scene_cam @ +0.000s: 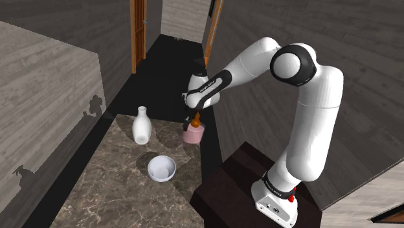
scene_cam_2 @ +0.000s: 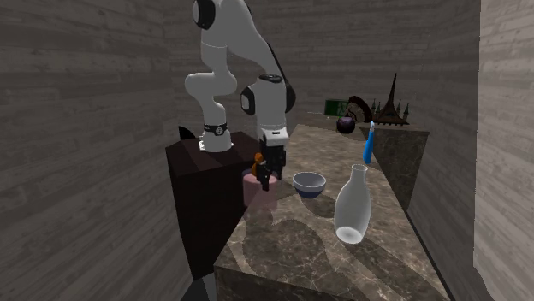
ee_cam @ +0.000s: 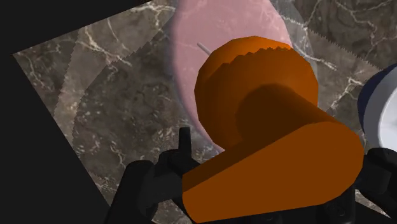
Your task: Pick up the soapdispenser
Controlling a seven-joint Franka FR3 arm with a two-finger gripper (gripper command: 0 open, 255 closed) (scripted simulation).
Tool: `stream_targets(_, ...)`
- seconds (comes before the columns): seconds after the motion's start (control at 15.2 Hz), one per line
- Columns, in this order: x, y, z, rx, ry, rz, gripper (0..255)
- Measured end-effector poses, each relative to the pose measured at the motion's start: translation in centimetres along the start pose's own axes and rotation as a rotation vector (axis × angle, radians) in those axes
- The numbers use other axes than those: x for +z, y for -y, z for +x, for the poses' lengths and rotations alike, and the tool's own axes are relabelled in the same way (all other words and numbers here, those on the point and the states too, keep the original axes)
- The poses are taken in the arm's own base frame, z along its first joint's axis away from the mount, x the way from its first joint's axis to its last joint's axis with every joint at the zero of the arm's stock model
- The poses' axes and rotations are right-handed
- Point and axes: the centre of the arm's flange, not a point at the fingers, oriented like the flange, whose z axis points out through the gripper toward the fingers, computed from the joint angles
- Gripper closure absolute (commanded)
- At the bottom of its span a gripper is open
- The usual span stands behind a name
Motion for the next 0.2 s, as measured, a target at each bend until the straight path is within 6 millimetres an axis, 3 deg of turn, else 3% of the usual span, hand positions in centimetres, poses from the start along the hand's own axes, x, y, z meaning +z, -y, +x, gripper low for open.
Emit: stream_targets(0.2,-1.34,0.02,-0.12,0.000,0.000,0.000,255)
